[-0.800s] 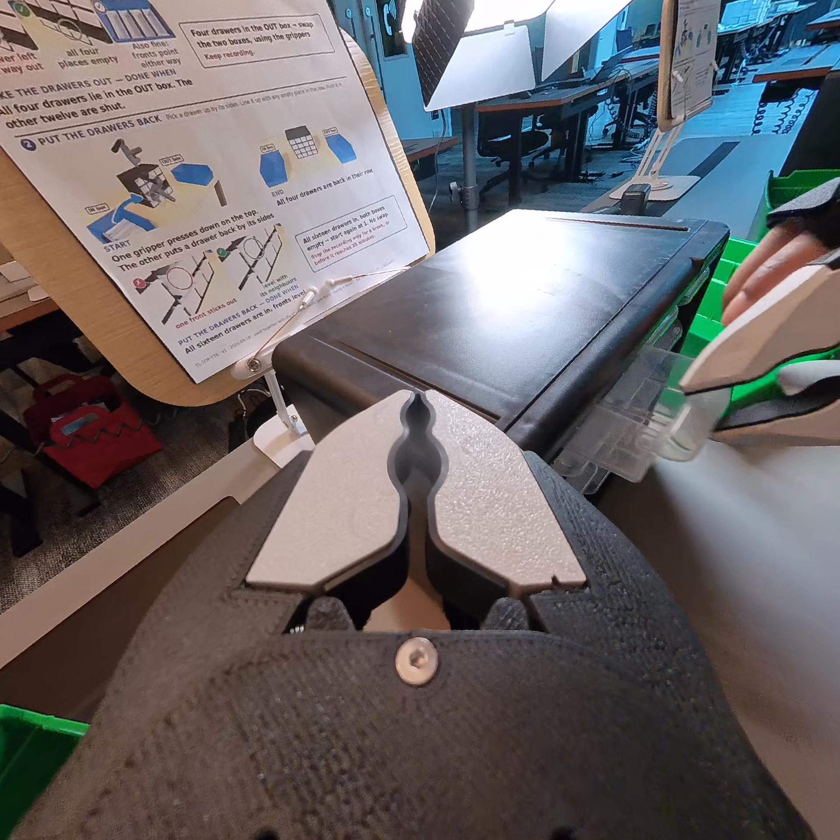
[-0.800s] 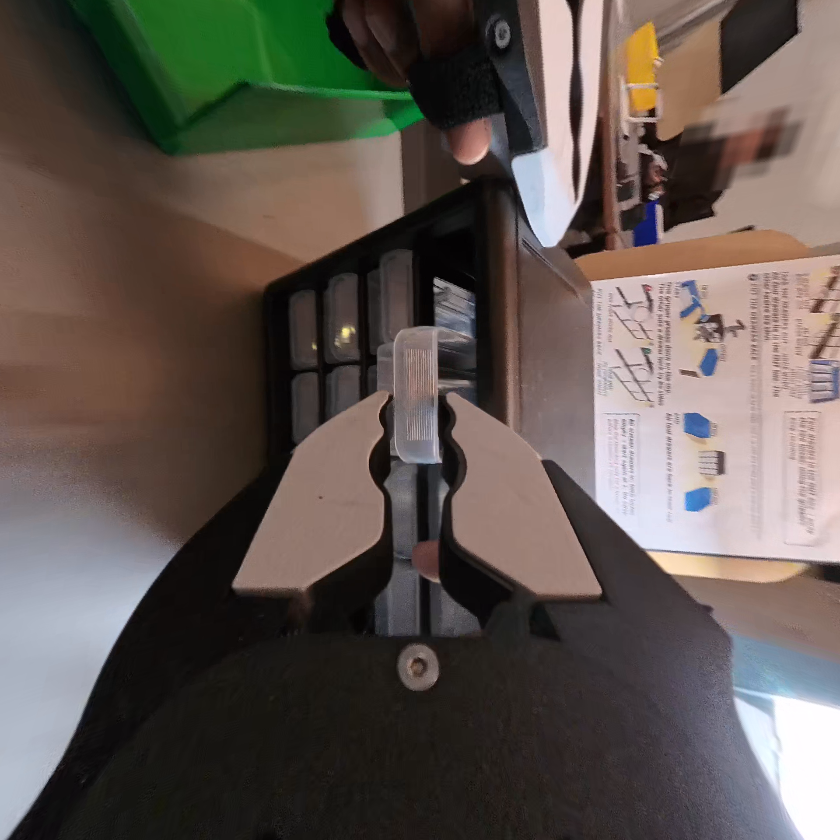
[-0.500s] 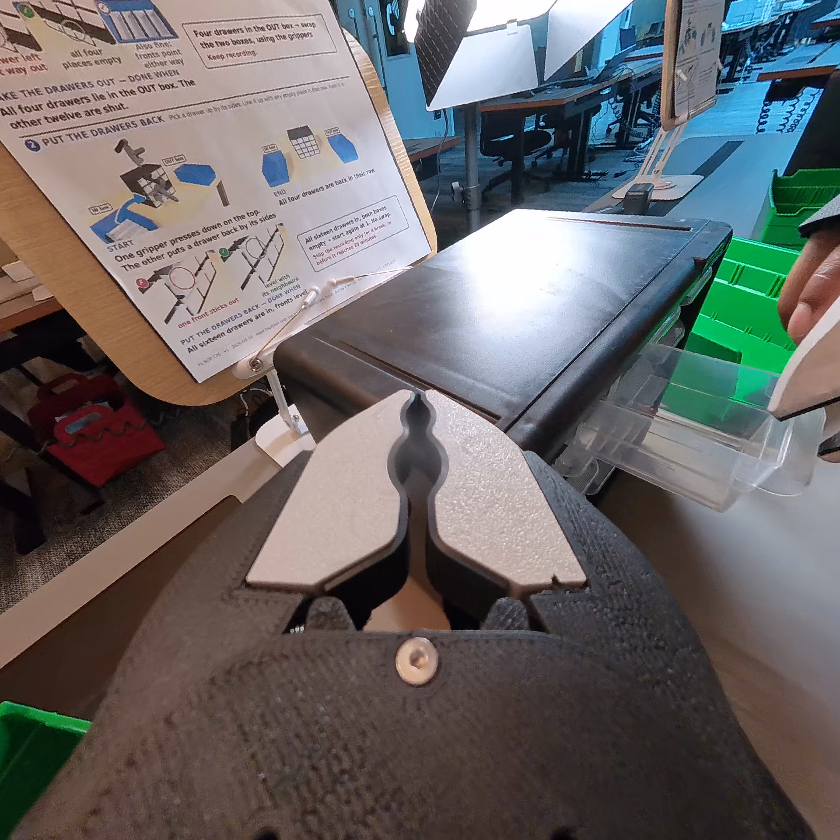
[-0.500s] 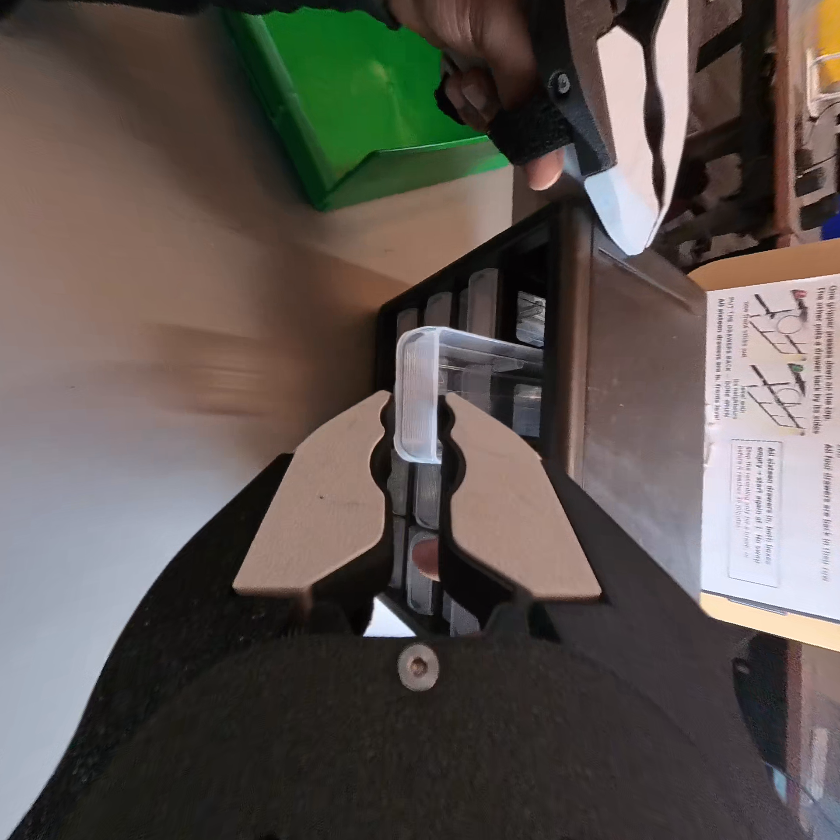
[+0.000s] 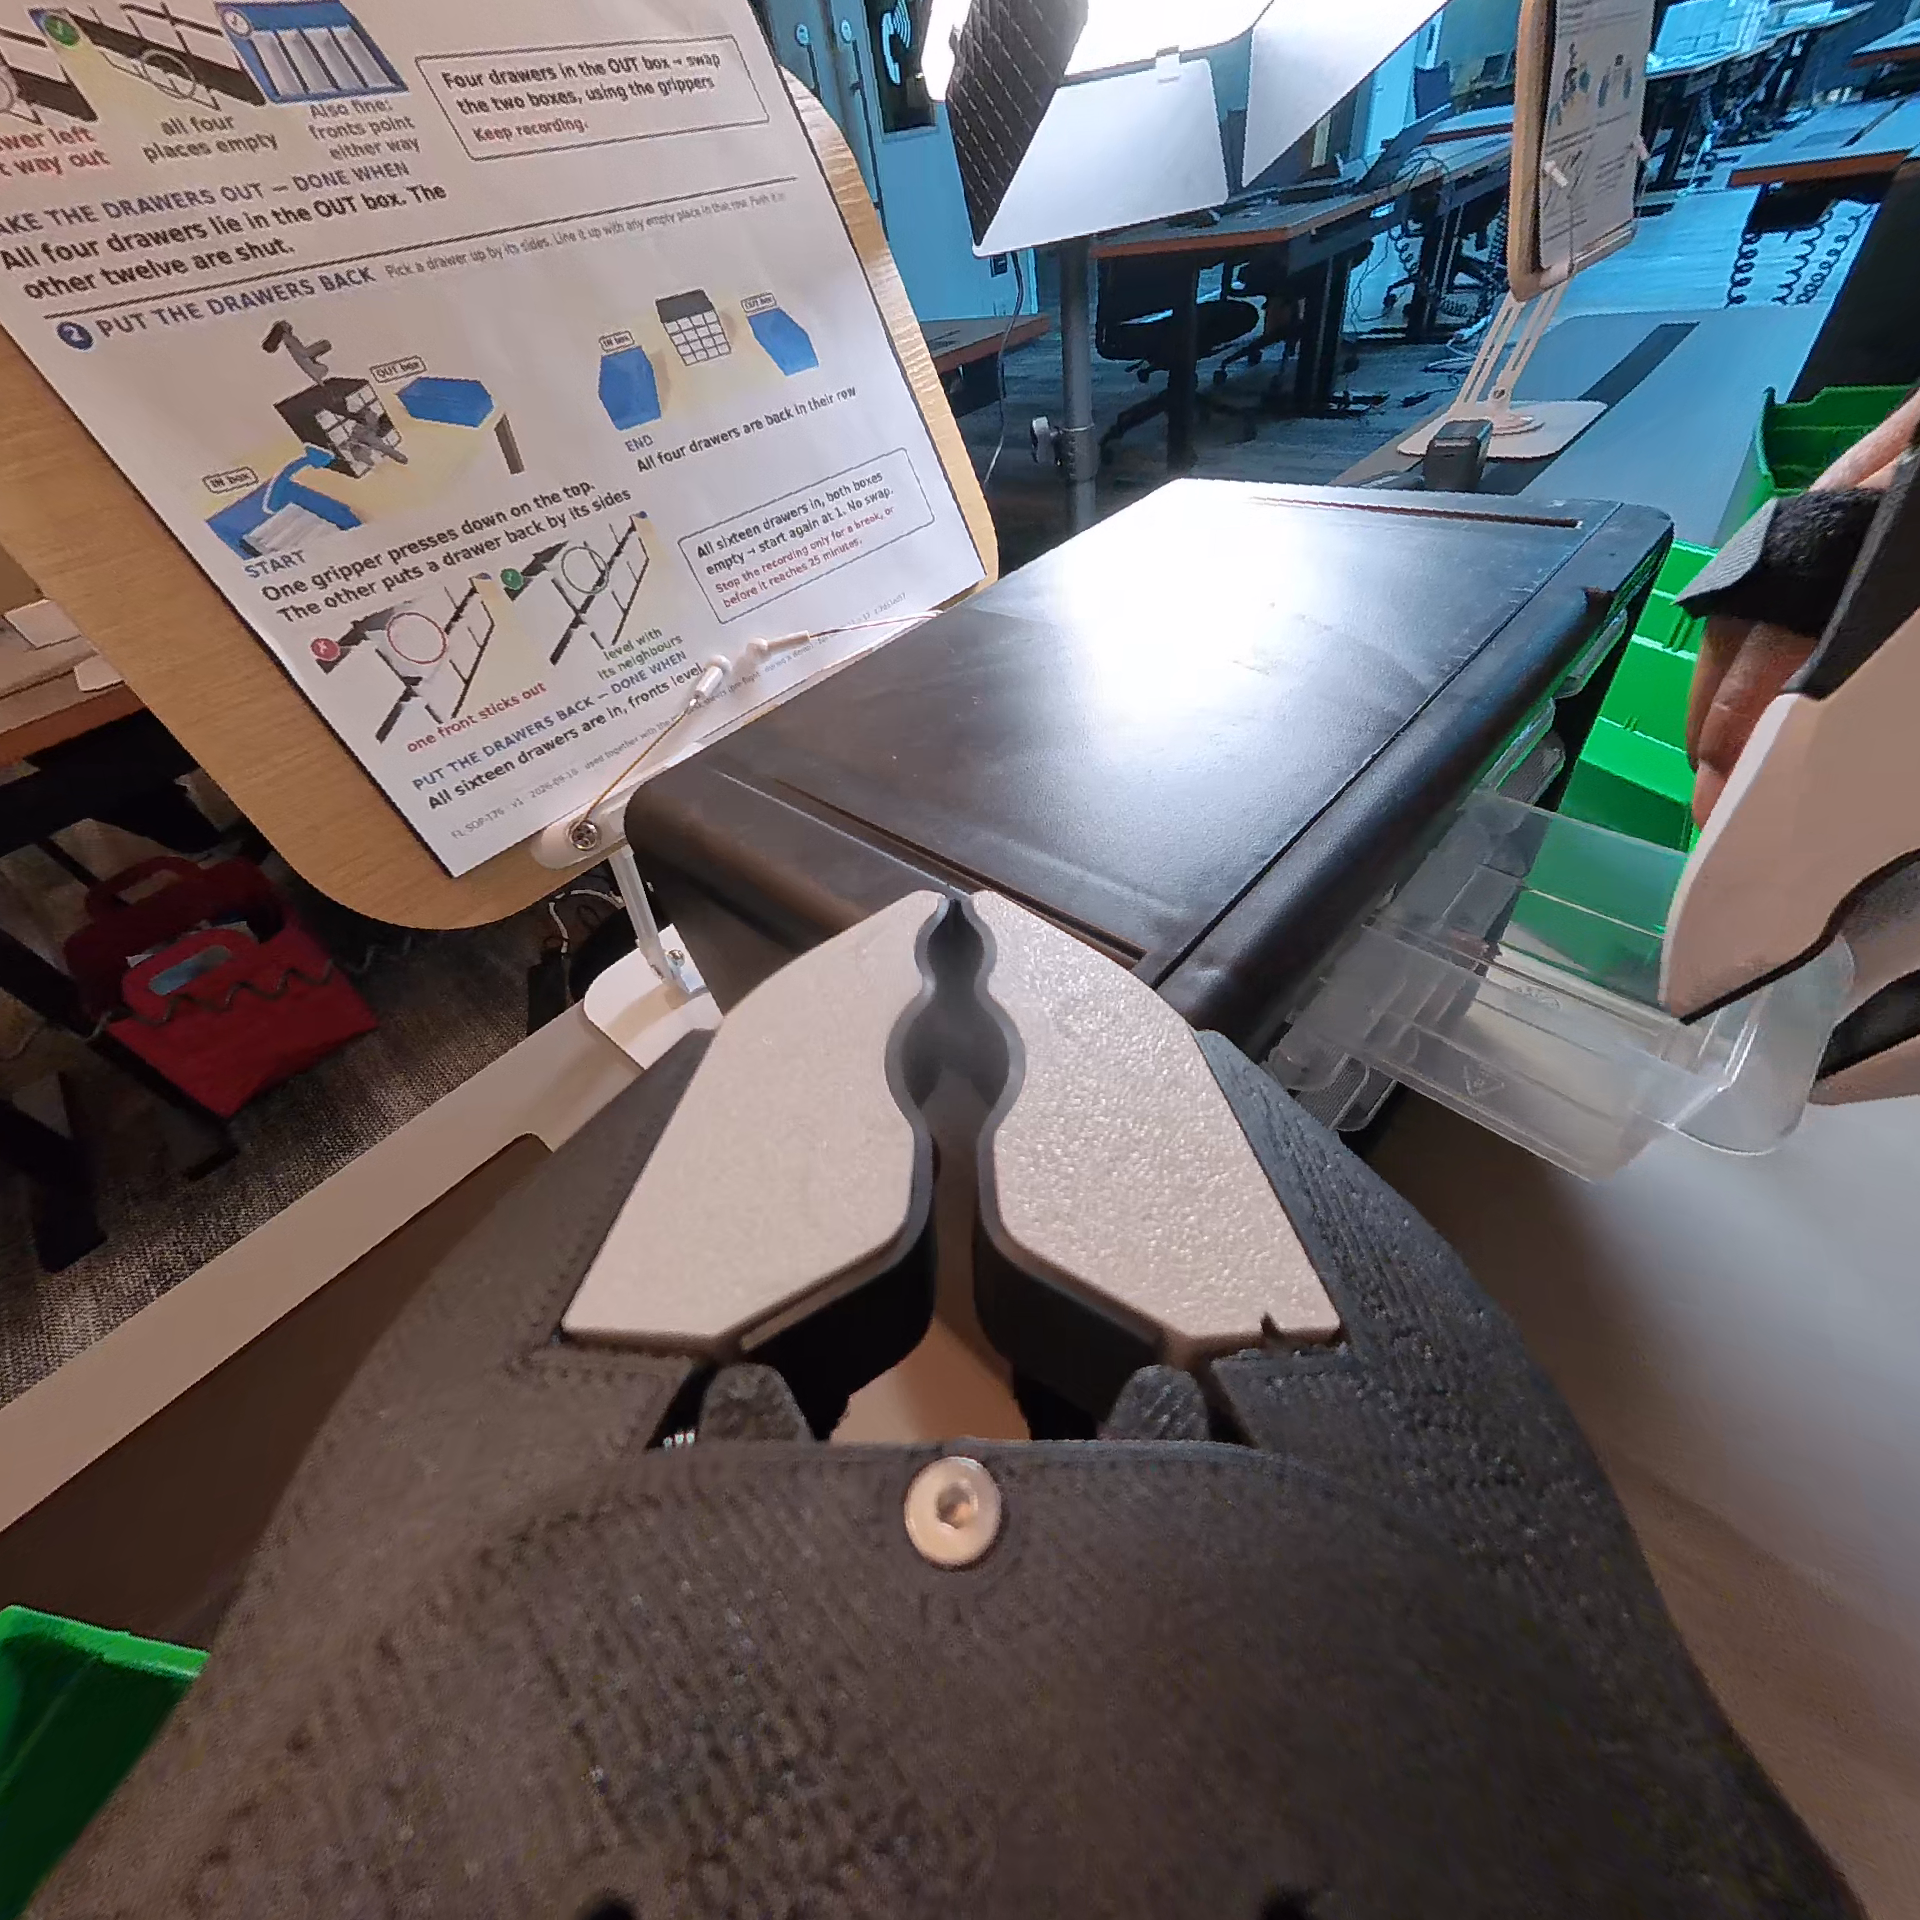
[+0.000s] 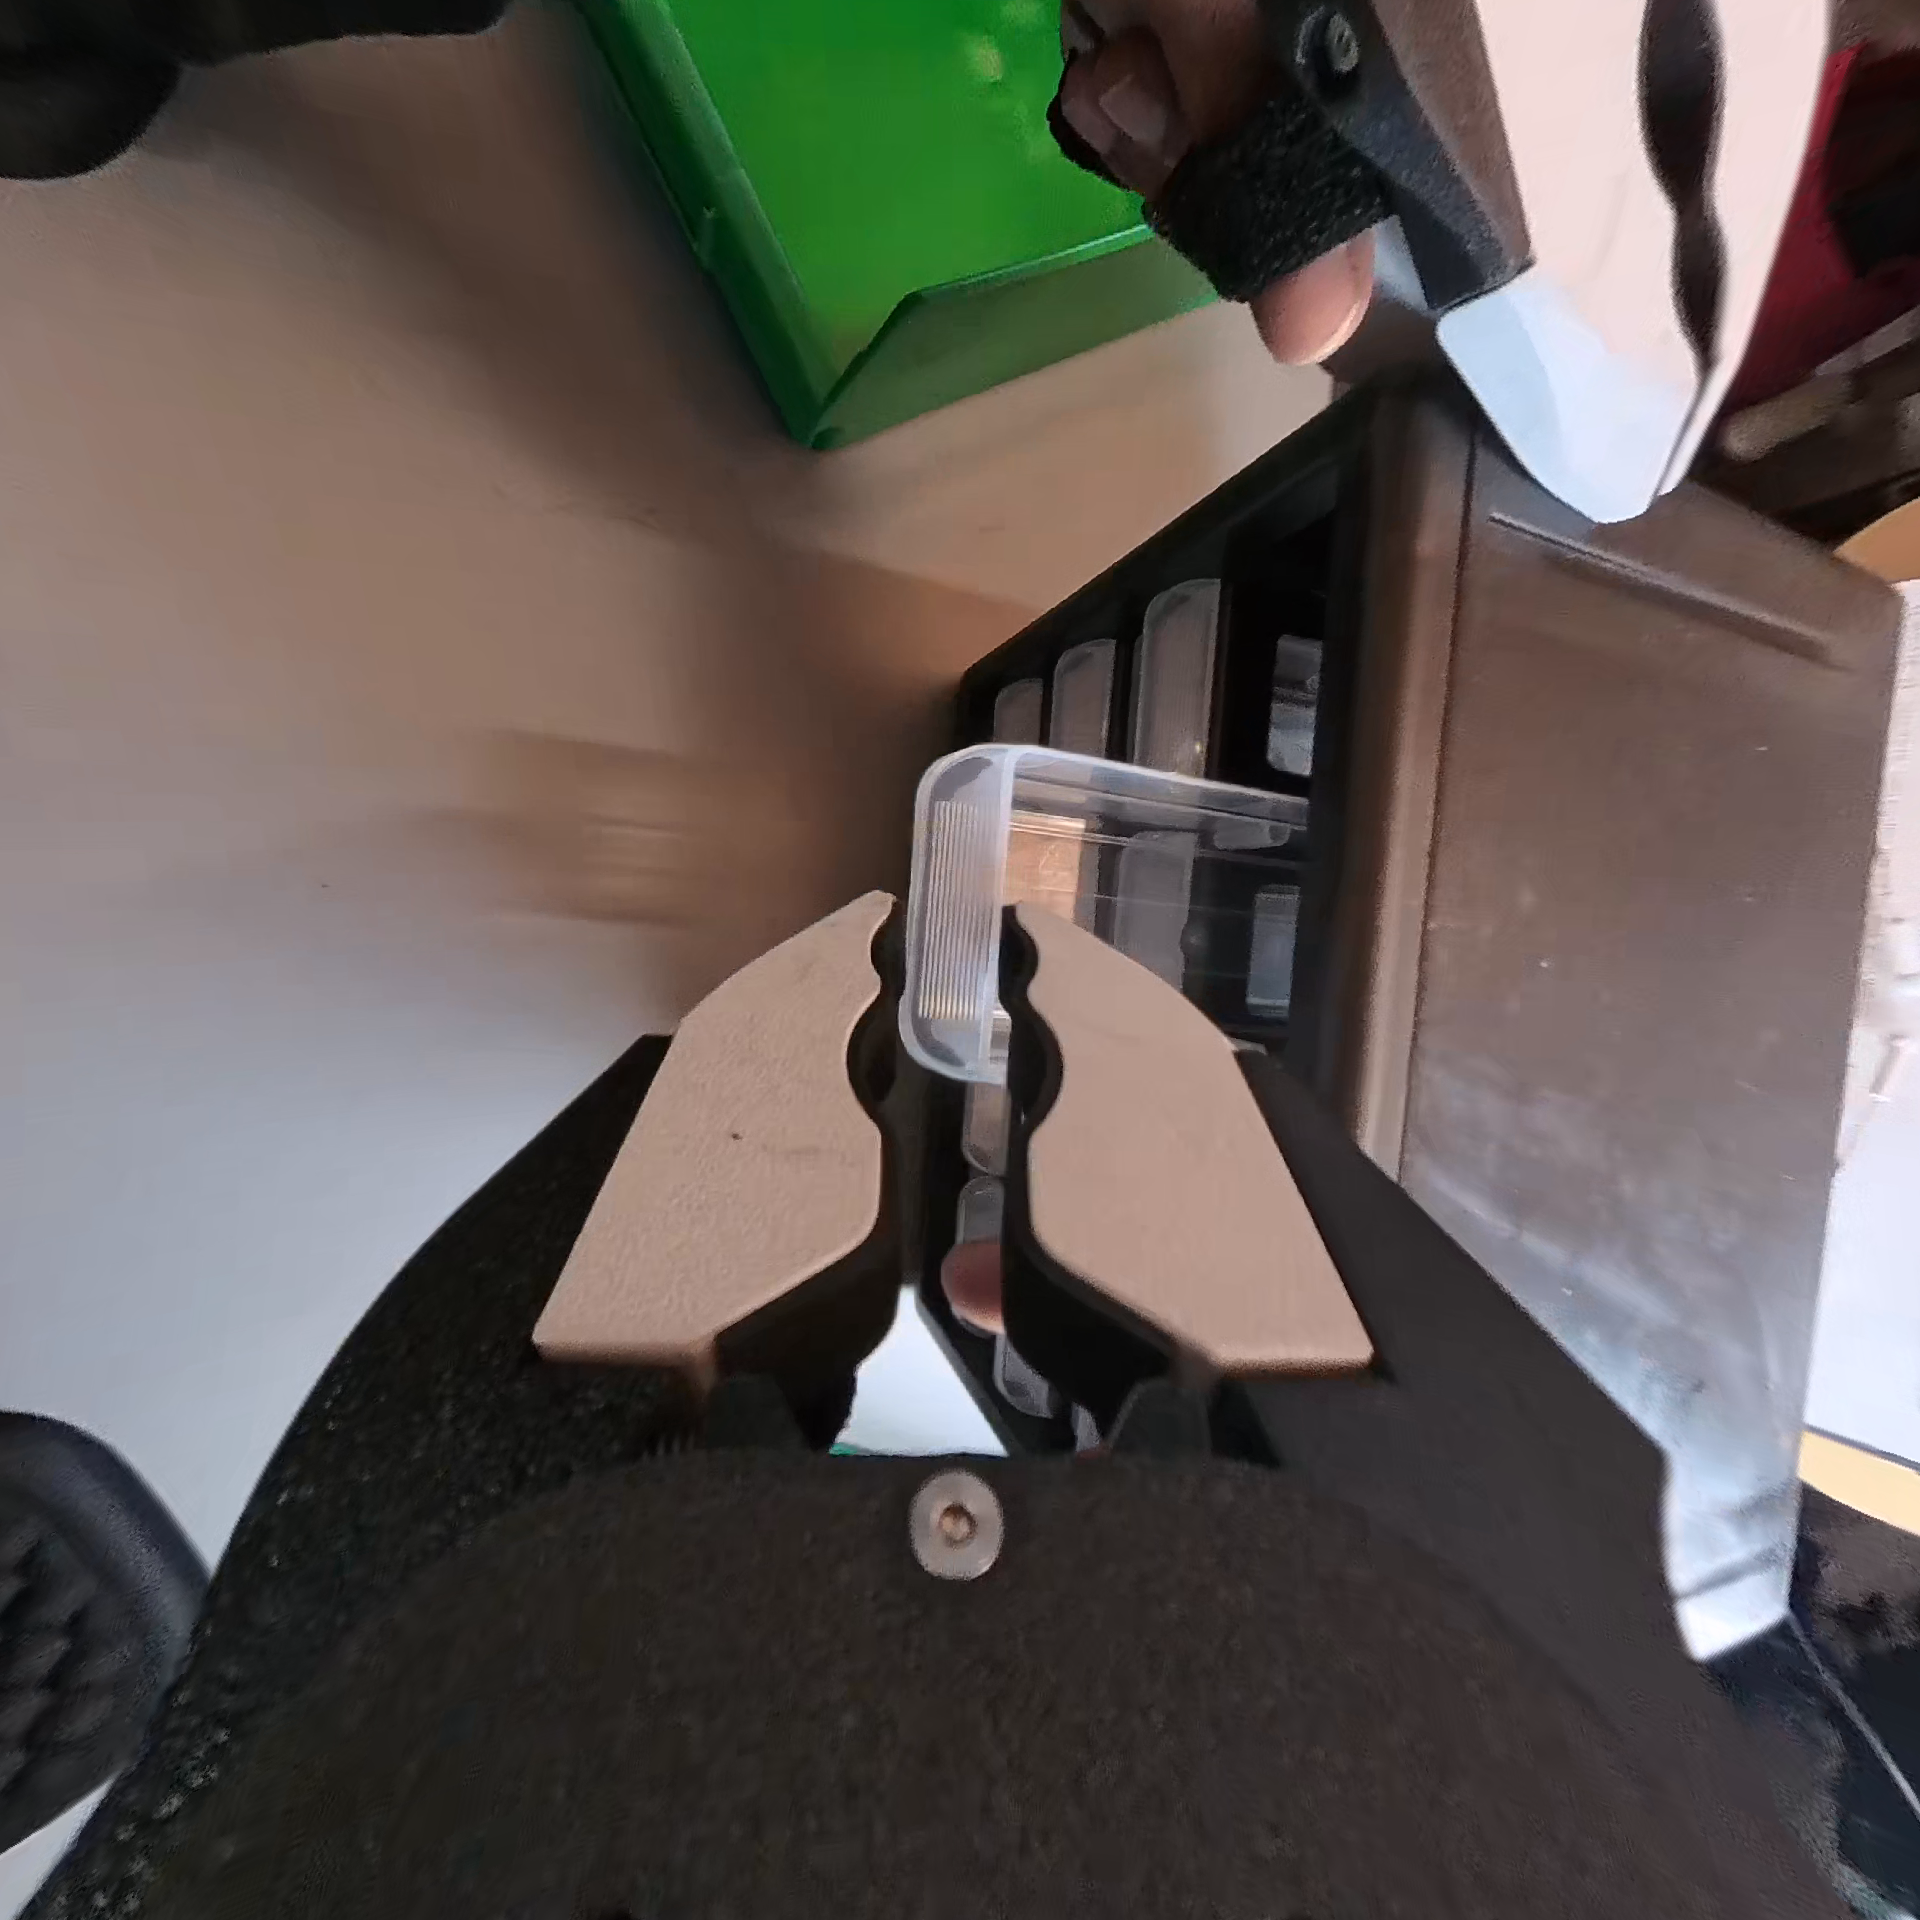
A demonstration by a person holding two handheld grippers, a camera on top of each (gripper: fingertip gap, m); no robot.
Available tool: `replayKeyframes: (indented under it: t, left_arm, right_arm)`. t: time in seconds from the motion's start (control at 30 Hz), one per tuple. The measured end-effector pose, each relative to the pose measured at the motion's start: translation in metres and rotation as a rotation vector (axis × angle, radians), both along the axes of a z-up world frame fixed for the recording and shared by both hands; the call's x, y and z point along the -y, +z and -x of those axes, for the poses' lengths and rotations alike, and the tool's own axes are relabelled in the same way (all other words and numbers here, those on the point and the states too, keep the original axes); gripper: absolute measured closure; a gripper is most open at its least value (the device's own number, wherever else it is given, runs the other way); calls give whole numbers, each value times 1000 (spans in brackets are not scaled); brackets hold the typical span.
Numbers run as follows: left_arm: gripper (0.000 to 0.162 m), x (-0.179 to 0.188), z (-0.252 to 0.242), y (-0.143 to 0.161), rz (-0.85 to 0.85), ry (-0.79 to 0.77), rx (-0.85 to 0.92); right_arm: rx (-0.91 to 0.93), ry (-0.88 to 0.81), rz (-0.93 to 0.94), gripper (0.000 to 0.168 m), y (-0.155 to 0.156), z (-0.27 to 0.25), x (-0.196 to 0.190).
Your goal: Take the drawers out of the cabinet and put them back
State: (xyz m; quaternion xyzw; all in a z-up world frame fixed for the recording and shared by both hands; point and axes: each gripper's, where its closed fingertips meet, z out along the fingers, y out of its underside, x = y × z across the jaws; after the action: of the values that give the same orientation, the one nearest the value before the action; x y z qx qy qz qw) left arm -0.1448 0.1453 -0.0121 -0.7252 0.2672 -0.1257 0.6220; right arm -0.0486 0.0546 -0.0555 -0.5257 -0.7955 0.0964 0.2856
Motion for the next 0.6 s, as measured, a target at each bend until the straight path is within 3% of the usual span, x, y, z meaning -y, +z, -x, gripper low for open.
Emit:
replayKeyframes:
  t: [0.27, 0.43, 0.6]
  left_arm:
    - [162, 0, 0, 0, 0, -4, 1]
    - [162, 0, 0, 0, 1, -6, 2]
    - [162, 0, 0, 0, 0, -6, 2]
  right_arm:
    - [103, -32, 267, 155, -11, -6, 13]
    - [71, 11, 486, 155, 8, -17, 39]
    - [78, -1, 557, 155, 12, -34, 47]
